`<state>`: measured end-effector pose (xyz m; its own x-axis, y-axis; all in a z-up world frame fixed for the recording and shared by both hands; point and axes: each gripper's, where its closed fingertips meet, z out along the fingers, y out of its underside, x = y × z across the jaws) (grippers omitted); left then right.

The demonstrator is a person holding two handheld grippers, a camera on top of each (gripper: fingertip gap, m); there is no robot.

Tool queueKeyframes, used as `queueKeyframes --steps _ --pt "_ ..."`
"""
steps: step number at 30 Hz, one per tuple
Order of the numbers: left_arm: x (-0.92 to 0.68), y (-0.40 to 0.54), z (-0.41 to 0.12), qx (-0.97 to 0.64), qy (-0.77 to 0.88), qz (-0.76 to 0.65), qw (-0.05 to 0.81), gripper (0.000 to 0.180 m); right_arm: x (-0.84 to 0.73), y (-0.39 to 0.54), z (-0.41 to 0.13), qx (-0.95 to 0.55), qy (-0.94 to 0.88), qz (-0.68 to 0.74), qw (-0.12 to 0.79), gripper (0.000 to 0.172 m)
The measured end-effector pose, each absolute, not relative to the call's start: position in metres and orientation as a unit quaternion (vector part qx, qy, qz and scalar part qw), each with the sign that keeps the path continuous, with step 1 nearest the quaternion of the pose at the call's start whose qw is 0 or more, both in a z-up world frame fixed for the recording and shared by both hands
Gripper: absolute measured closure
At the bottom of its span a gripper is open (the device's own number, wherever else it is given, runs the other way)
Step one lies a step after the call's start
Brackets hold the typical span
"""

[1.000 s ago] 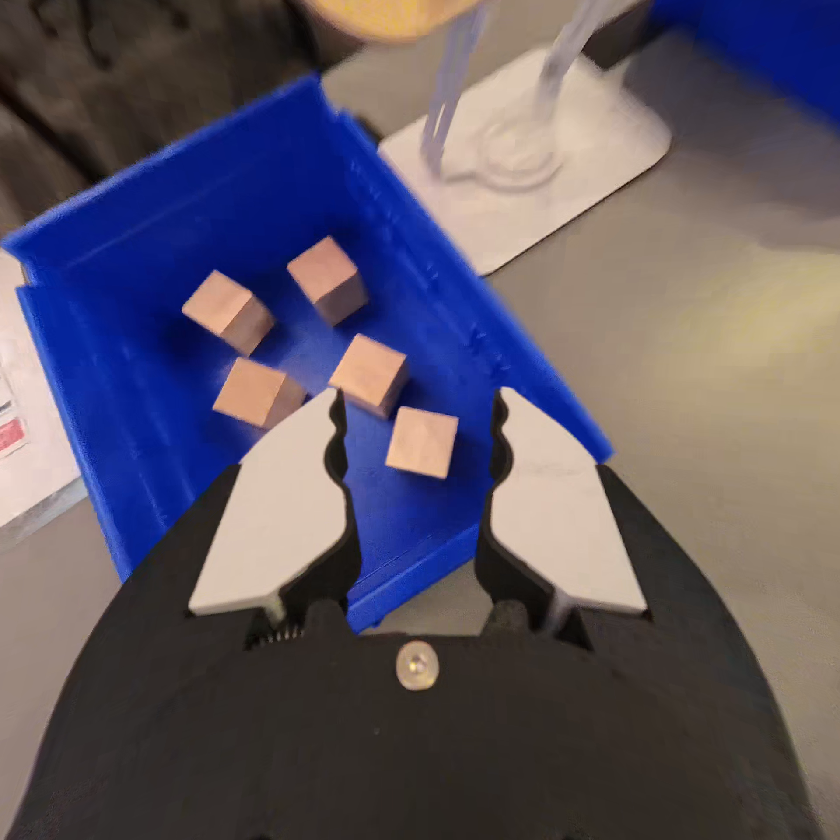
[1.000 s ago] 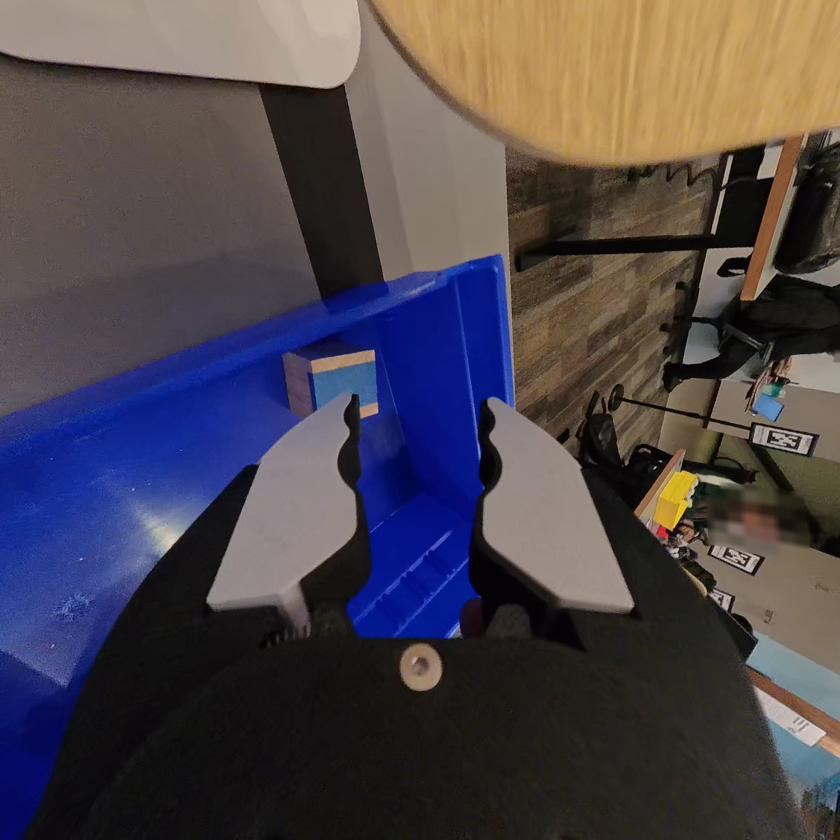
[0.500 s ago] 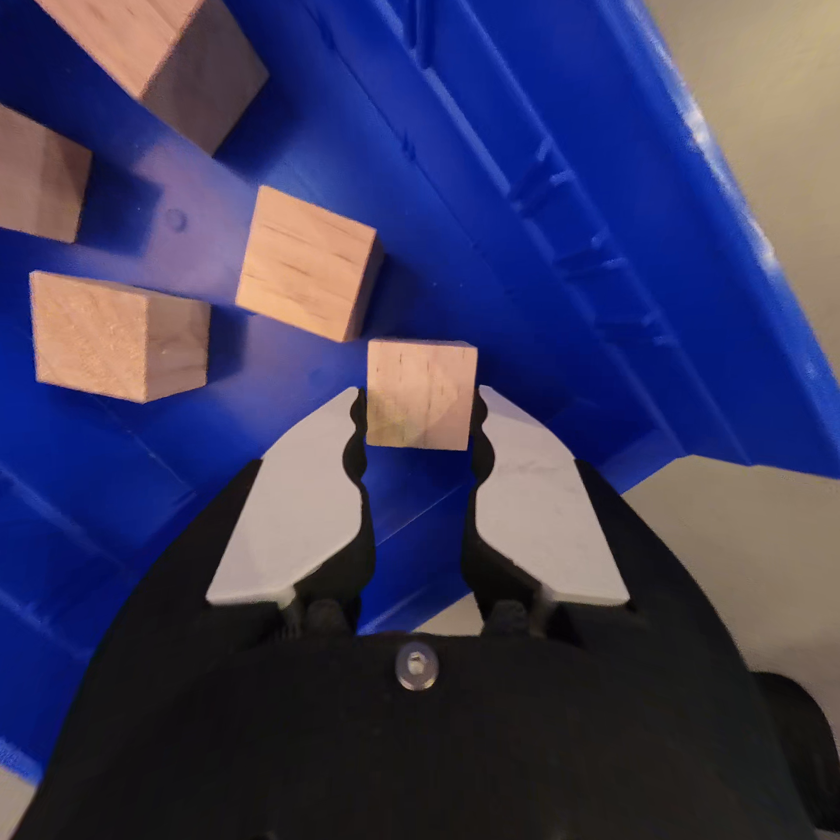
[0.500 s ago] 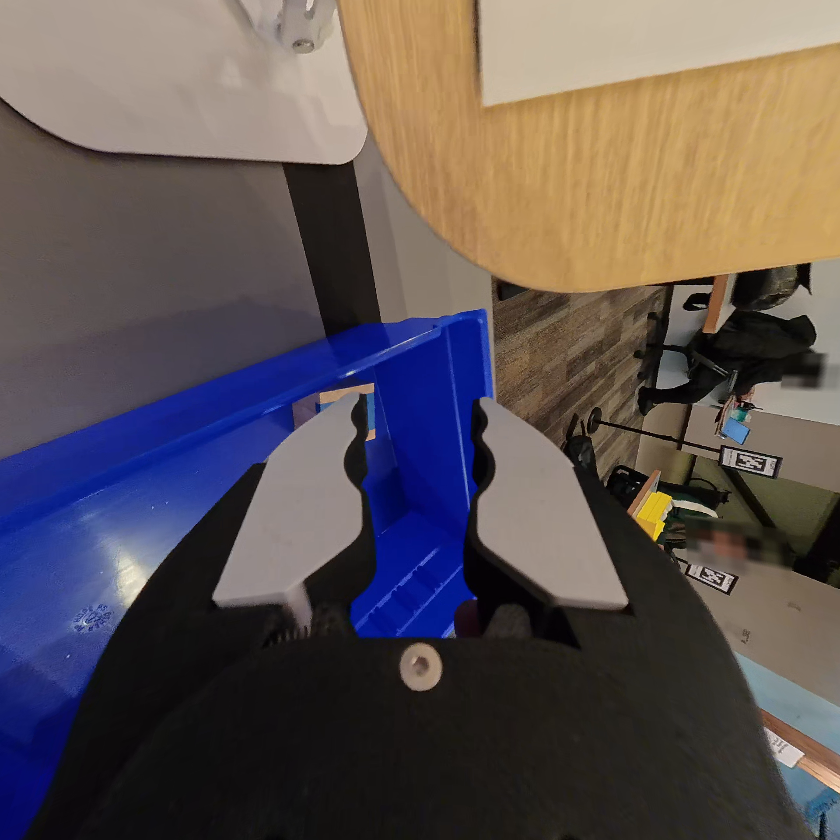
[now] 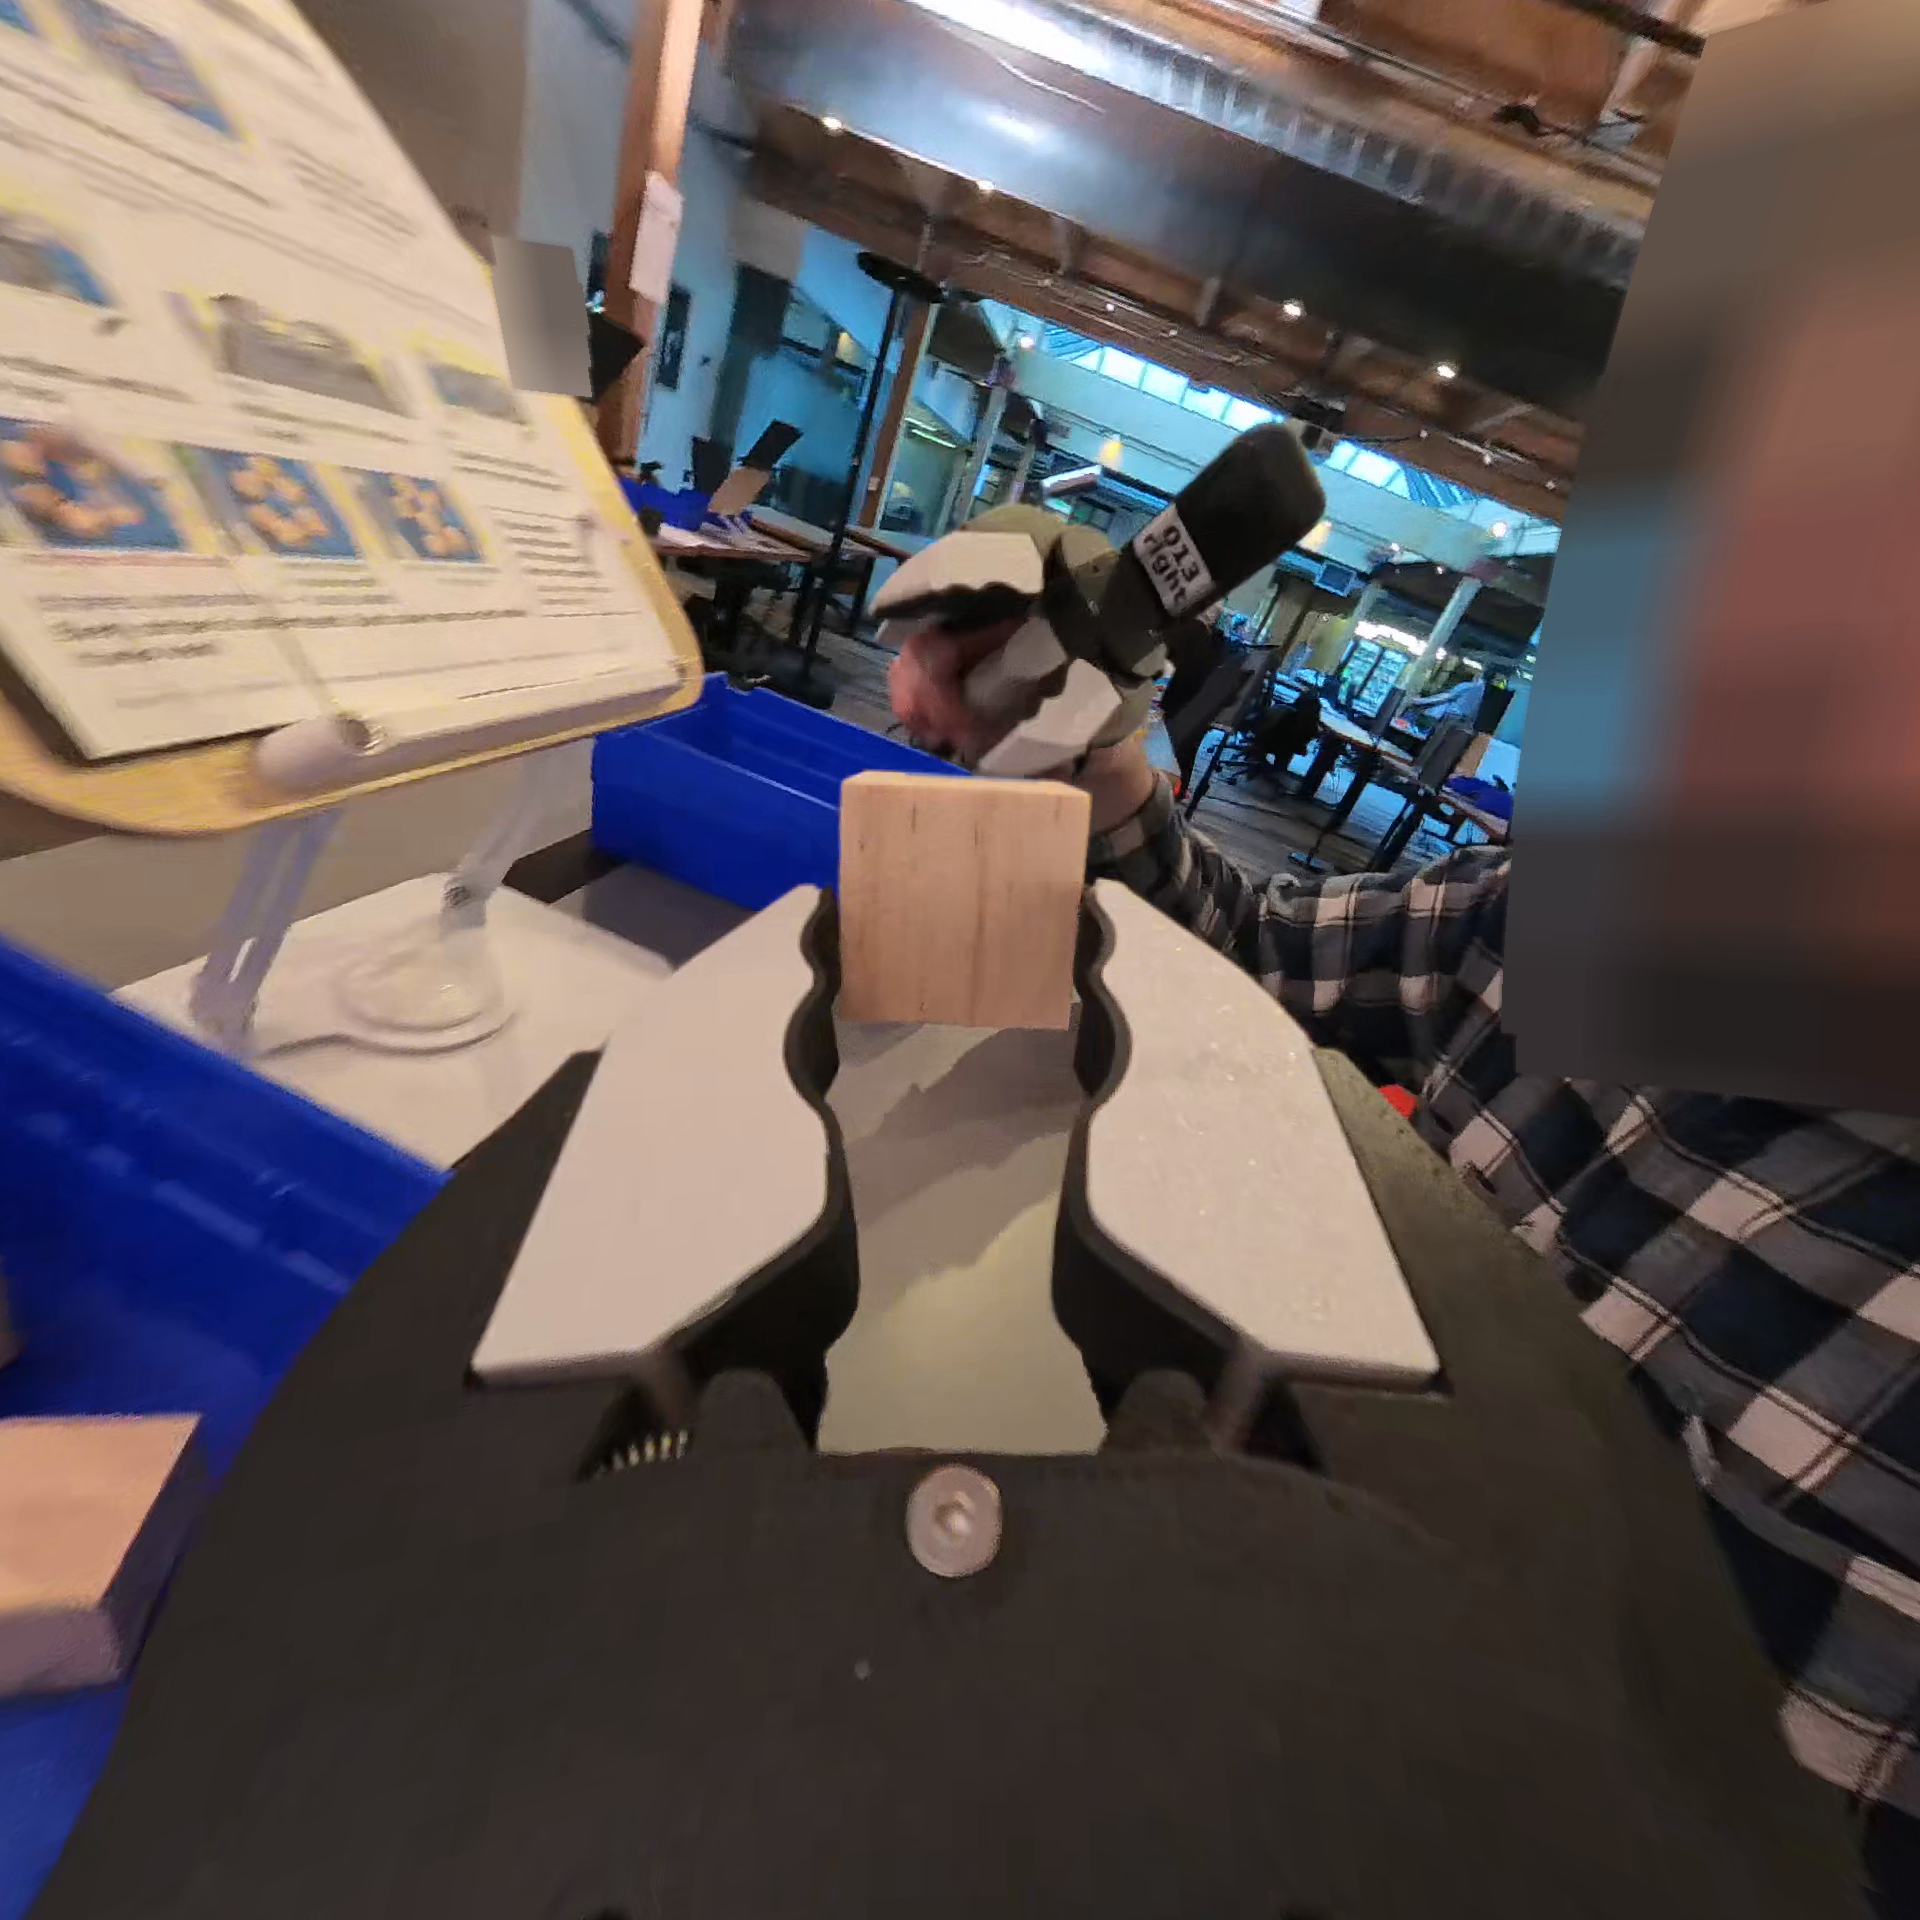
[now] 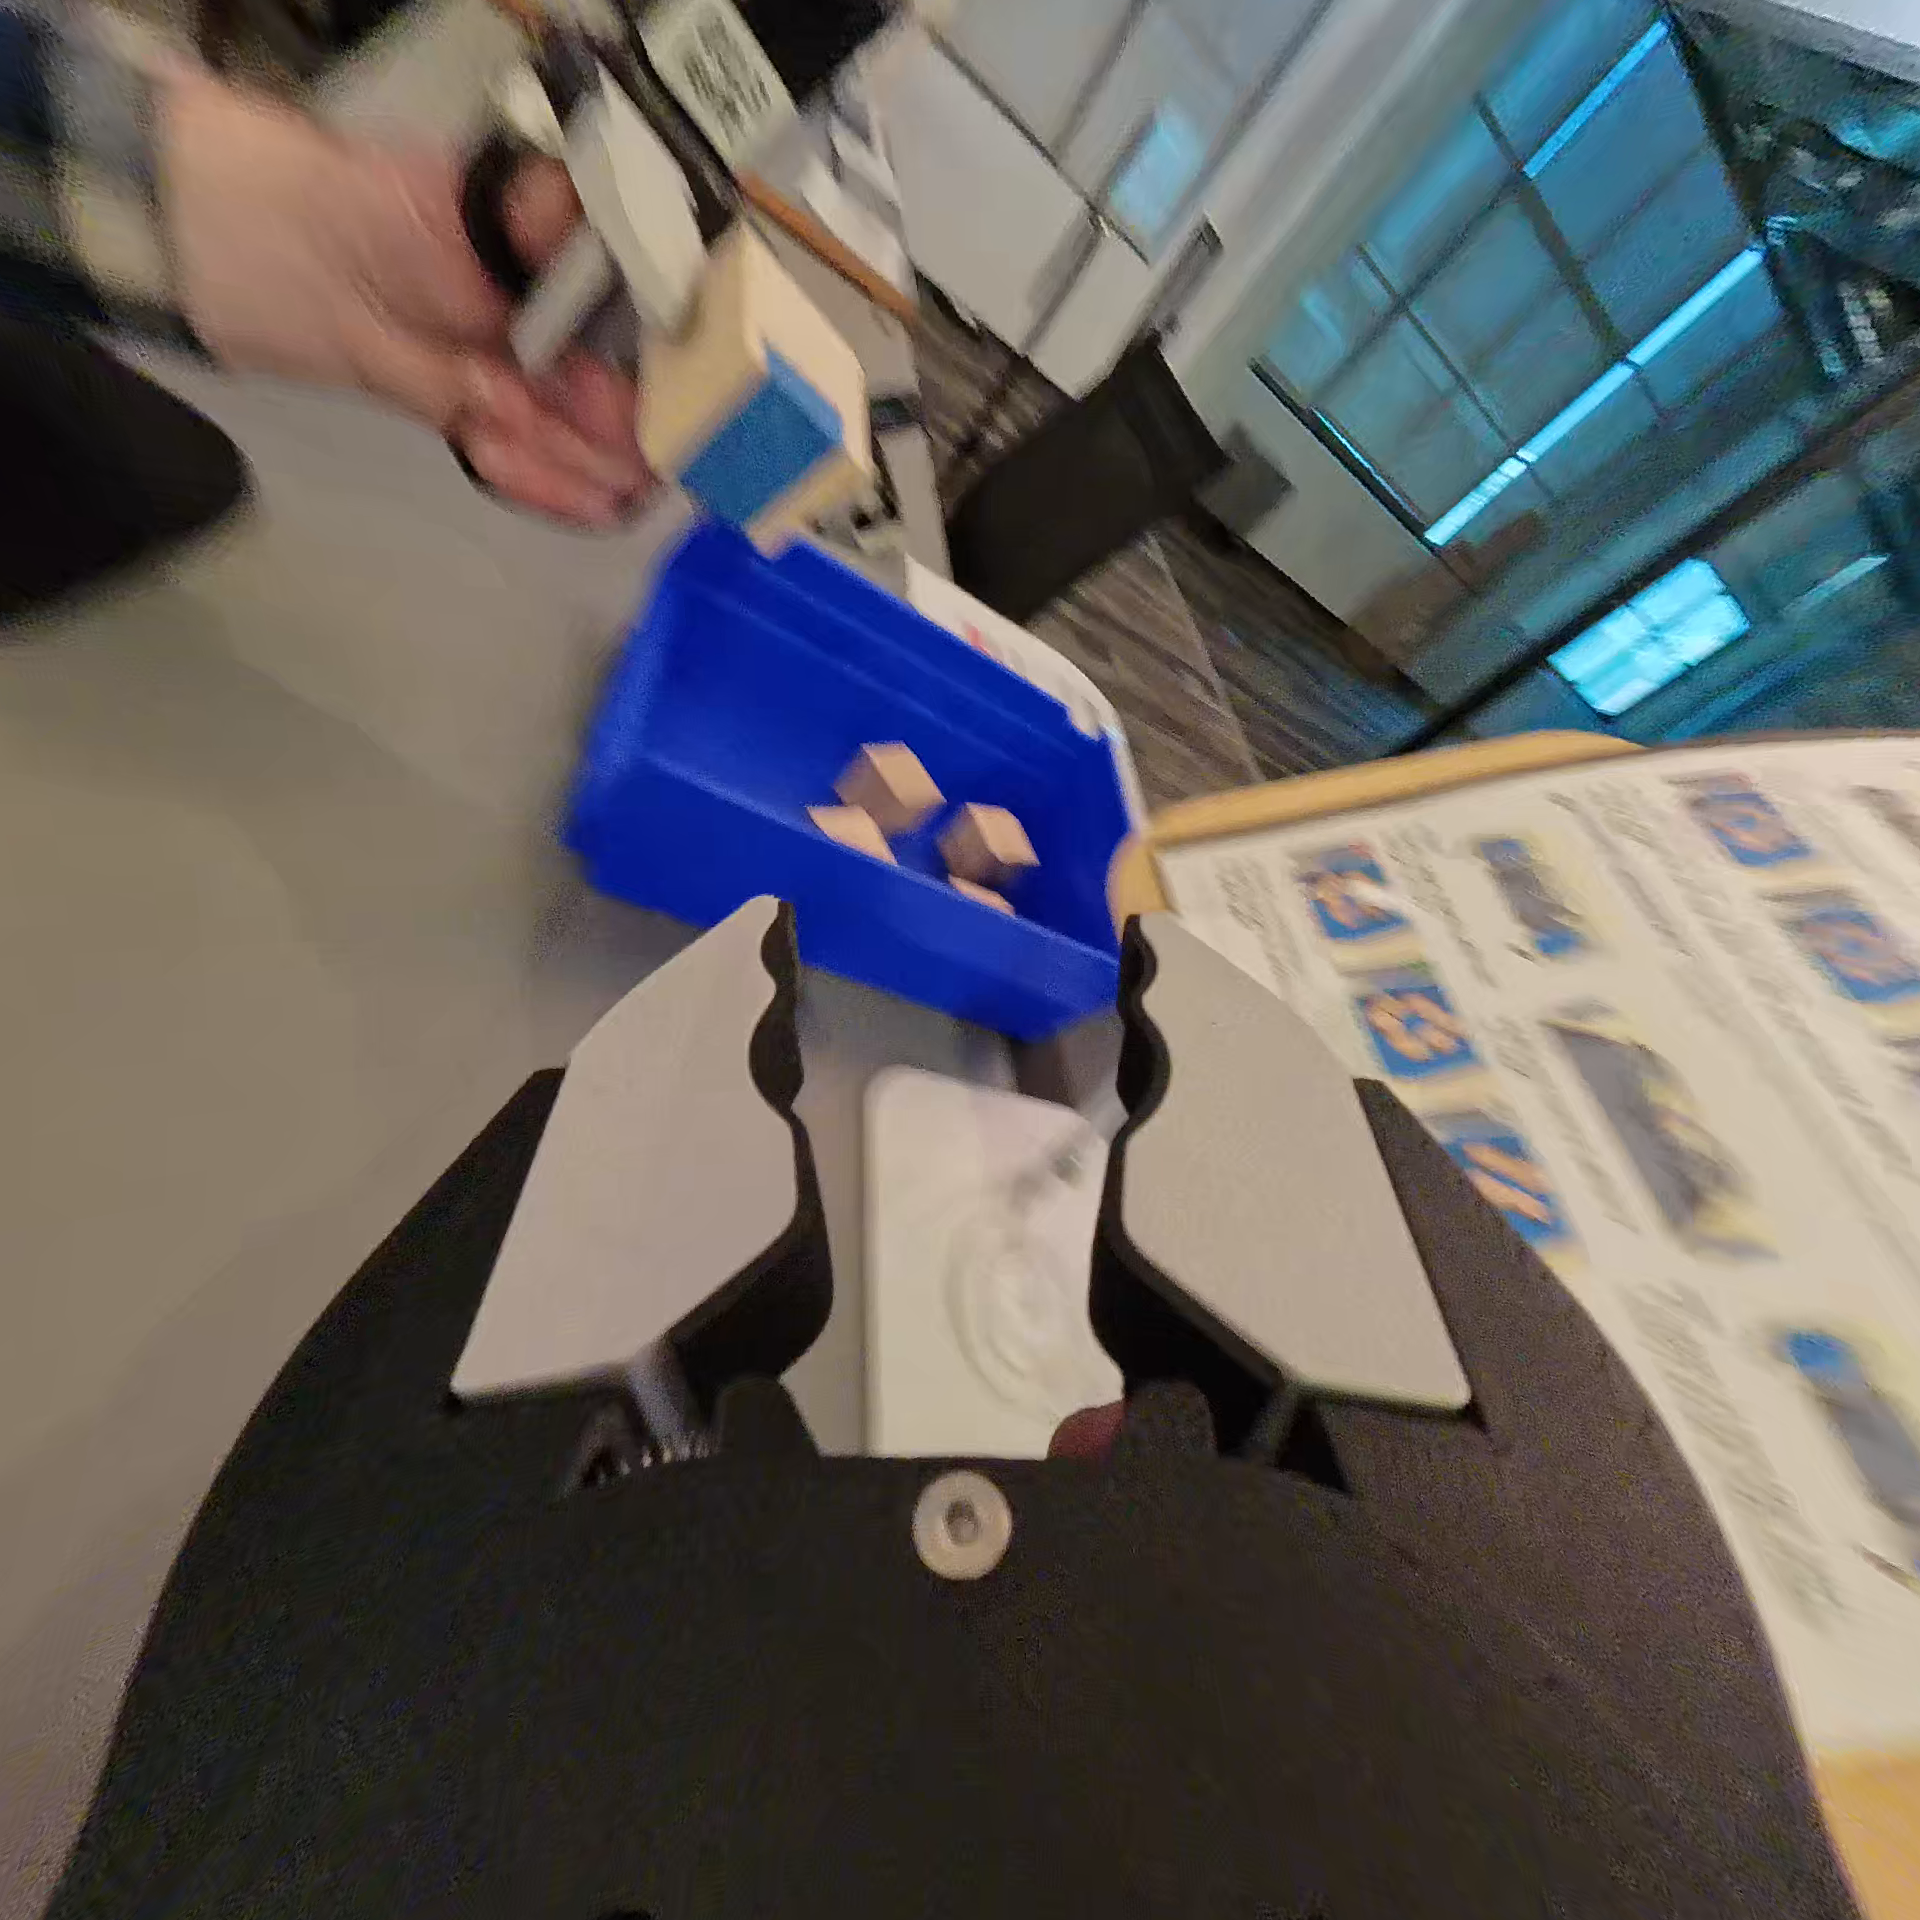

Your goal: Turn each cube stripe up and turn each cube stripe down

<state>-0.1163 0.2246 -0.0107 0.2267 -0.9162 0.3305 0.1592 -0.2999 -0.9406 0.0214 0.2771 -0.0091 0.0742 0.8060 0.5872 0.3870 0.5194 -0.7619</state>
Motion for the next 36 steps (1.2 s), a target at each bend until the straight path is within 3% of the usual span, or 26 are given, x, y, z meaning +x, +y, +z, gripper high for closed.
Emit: queueKeyframes --steps 6,13,21,28,32,36 --pt "-0.058 0.203 -0.007 -0.568 0.361 -0.548 0.496 0.138 -0.029 0.218 -0.02 -0.453 -0.627 0.345 0.532 0.101" --pt "-0.025 0.194 -0.002 -0.548 0.332 -0.633 0.434 0.138 -0.02 0.217 -0.004 -0.288 -0.642 0.092 0.704 0.112" --pt "-0.016 0.197 -0.015 -0.548 0.309 -0.666 0.401 0.137 -0.025 0.207 -0.019 -0.237 -0.678 0.012 0.695 0.127" --pt "-0.027 0.205 -0.019 -0.584 0.316 -0.607 0.437 0.132 0.02 0.254 -0.008 -0.311 -0.722 -0.025 0.617 0.127" --pt "-0.051 0.21 -0.027 -0.615 0.317 -0.557 0.459 0.14 0.125 0.34 -0.013 -0.462 -0.719 -0.12 0.506 0.127" --pt "-0.069 0.211 -0.037 -0.634 0.306 -0.544 0.457 0.143 0.248 0.41 -0.055 -0.621 -0.663 -0.2 0.367 0.127"
